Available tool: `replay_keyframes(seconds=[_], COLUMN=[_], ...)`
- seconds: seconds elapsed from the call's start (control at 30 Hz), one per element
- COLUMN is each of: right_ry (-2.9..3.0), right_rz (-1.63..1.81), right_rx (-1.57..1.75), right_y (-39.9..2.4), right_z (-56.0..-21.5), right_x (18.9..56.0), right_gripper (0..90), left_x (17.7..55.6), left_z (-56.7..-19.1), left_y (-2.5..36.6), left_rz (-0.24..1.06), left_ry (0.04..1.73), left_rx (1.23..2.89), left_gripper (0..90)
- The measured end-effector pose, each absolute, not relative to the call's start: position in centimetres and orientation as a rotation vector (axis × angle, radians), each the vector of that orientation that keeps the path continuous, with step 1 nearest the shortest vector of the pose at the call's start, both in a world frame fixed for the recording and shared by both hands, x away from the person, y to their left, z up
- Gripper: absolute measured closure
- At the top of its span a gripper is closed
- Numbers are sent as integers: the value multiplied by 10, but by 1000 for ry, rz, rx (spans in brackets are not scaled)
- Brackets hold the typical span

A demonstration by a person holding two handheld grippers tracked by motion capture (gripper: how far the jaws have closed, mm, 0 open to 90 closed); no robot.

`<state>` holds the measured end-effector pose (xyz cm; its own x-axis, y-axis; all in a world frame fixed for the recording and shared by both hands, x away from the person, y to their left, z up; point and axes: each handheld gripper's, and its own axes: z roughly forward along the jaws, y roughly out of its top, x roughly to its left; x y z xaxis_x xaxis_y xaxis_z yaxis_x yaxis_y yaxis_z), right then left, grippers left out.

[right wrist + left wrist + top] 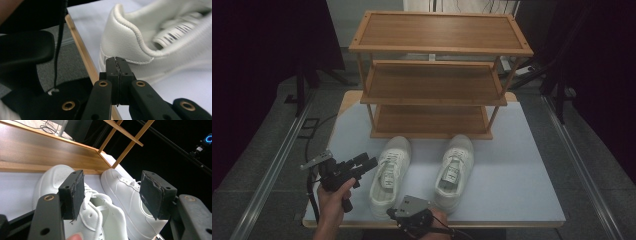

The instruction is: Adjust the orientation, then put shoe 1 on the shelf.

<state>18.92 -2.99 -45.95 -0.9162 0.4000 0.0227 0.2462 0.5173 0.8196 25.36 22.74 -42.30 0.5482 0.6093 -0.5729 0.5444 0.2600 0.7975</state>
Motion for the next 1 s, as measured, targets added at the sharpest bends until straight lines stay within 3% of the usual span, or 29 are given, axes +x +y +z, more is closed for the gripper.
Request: replay_keyframes(seconds=[0.17, 0.33, 0.5, 0.7, 0.8, 1.0], right_ry=[2610, 2575, 2442, 2298, 2283, 2222], right_rz=[1380, 1411, 1478, 1532, 1524, 1512], right_rx=[531, 543, 592, 683, 731, 809], right_y=[-4, -7, -50, -107, -123, -143], right_z=[-460, -456, -434, -424, -426, -429], right_x=[197, 196, 192, 186, 188, 192], right_gripper=[892, 879, 856, 767, 696, 643], left_x=[254, 255, 256, 255, 256, 261], left_z=[-424, -425, -427, -429, -432, -440], left_y=[230, 231, 230, 228, 226, 222], left_rz=[51, 52, 58, 76, 82, 74], left_ry=[1096, 1103, 1111, 1126, 1140, 1155], left_rx=[1388, 1388, 1398, 1416, 1430, 1460], left_gripper=[364, 363, 364, 364, 363, 346])
